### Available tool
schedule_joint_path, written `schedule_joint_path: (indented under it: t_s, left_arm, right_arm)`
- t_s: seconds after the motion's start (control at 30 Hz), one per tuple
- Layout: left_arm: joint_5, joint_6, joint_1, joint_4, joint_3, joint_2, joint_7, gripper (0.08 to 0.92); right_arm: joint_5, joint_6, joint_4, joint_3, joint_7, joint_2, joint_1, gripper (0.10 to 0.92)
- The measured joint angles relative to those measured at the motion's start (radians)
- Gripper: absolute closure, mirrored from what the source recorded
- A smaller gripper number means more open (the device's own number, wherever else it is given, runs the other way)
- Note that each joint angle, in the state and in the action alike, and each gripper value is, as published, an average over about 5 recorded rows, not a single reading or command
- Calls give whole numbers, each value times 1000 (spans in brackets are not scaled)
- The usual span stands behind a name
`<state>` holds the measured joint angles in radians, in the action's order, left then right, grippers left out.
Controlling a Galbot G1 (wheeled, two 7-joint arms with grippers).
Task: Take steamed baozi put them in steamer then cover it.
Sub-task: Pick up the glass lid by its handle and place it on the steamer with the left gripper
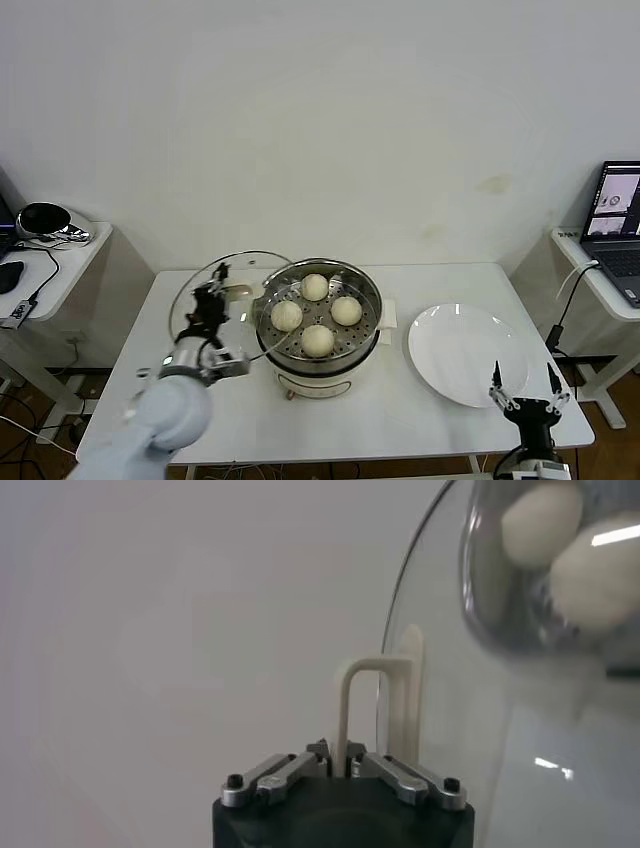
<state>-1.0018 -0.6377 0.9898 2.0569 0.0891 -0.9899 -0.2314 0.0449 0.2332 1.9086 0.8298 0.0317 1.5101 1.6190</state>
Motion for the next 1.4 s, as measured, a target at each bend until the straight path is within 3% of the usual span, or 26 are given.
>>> schedule_joint_path:
  t_s: [0.23,0.53,0.93,1.4]
  left_arm:
    - [-179,-33,-98,-74,-106,-140,-100,848]
    - [-316,-39,-158,-171,-179,-278,-149,848]
    - [-398,-31,-161,-261,-198,-364,-165,848]
    - [-435,-14,-144,-314,-192,-417,-135,848]
  right_arm:
    - [18,11,-2,-13,5,0,3,203]
    - [25,19,-4,-19,10,-7,5,203]
    - [29,28,-4,-27,12,-12,9,203]
    - [28,38,0,-31,12,-15,16,203]
